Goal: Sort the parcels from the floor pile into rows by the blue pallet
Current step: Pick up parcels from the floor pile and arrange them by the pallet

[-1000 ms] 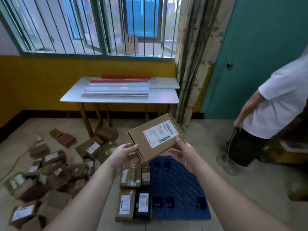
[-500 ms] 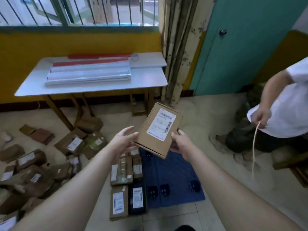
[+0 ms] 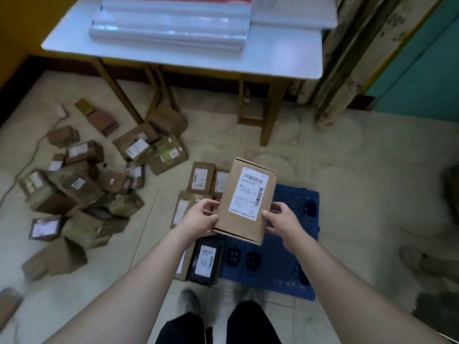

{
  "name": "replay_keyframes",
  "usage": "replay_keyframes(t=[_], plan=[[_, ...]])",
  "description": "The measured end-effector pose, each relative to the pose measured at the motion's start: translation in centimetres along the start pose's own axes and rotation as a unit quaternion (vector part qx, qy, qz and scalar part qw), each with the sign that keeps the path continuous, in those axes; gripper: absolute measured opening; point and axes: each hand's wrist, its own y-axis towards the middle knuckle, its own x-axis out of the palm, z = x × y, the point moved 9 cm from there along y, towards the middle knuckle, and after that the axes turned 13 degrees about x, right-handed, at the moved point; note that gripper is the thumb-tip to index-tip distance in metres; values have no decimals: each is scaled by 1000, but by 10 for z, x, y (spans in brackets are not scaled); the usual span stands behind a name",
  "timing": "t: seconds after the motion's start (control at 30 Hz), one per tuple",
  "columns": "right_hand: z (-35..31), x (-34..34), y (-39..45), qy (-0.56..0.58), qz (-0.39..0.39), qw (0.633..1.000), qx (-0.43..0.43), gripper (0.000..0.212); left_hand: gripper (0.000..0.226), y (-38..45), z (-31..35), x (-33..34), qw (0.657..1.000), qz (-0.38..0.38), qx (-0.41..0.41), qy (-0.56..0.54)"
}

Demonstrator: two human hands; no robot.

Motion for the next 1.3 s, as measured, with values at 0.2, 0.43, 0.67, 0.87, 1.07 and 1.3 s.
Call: replay_keyframes(t=[0.2,0.43,0.67,0.87,1.07,1.3], plan=[[81,21,90,-76,0,995,69,27,30,37,-118,22,997,12,-71,21],[234,28,216,-138,87,979,123,32,42,94,-286,58,970,-67,-81,220],[350,62,329,-194,140,966,100,41,55,157,-409,79,854,-61,36,515],[398,99,402,-198,143,968,55,48,57,198,-459,97,793,-64,155,586],[416,120,436,-252,114,958,82,49,55,193,-470,96,791,-46,212,572],[429,126,456,-230,75,959,149,72,54,203,-468,86,788,-67,242,562]])
